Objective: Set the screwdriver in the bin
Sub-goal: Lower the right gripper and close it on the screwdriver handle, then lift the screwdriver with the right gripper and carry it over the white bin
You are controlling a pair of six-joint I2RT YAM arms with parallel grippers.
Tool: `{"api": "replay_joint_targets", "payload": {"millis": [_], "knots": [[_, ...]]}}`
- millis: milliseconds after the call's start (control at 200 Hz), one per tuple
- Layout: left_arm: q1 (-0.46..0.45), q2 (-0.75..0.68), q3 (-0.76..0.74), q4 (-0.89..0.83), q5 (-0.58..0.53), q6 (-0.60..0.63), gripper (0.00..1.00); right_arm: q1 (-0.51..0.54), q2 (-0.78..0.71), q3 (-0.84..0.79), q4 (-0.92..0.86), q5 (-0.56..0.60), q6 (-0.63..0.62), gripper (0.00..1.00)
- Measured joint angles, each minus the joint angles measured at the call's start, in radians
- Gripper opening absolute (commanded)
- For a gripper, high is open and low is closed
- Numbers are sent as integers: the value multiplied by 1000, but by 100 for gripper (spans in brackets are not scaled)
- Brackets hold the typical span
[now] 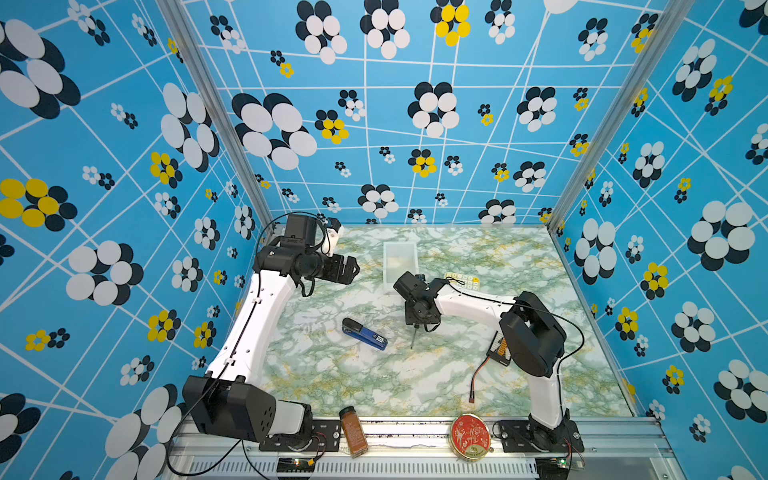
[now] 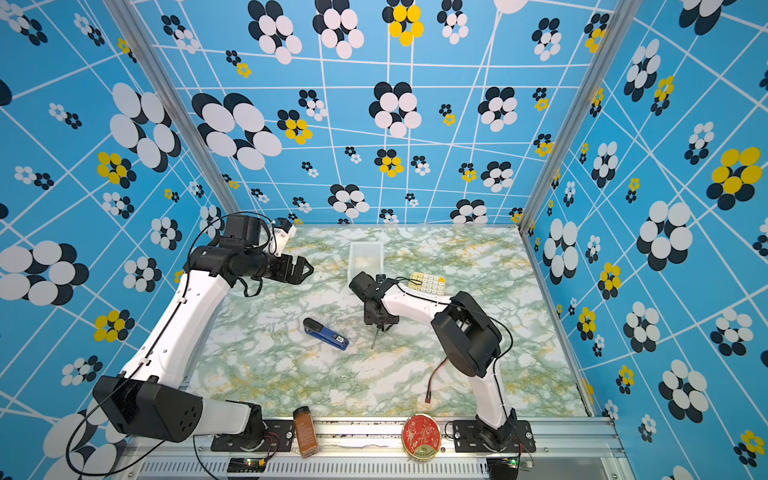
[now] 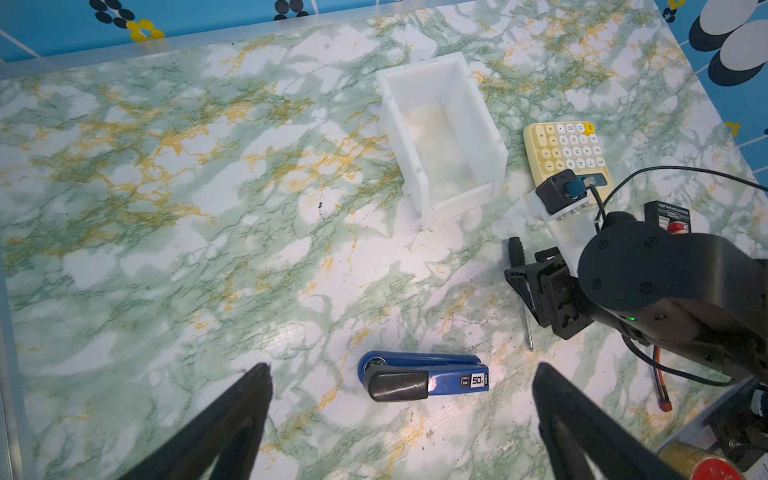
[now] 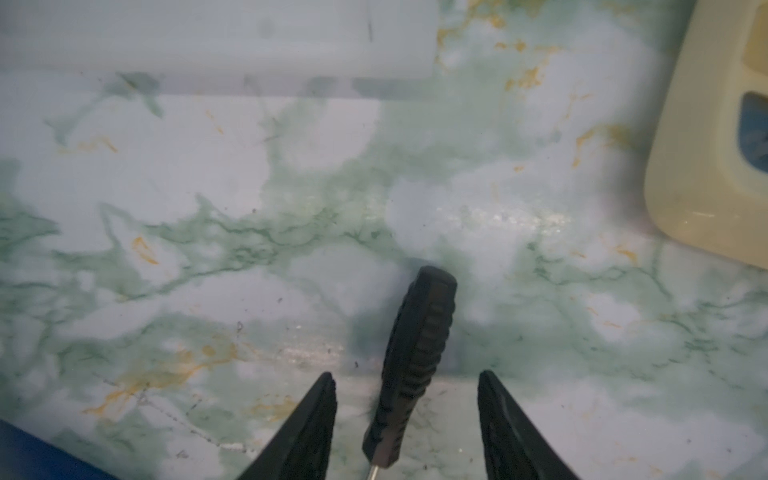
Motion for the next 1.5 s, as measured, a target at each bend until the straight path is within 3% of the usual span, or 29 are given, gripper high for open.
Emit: {"api": "replay_joint_targets", "payload": {"millis": [565, 910, 1294, 1499], "knots": [[-17, -61, -35, 24, -8, 4, 99, 0, 31, -4, 50, 0, -14, 37], [-27, -61, -35, 19, -7, 20, 99, 0, 31, -8, 69, 4, -34, 12], [-32, -58, -35, -29, 48, 50, 99, 0, 14, -6, 60, -6, -99, 9], [-84, -43, -30, -43, 100, 78, 99, 0, 4, 107, -24, -46, -162, 8]]}}
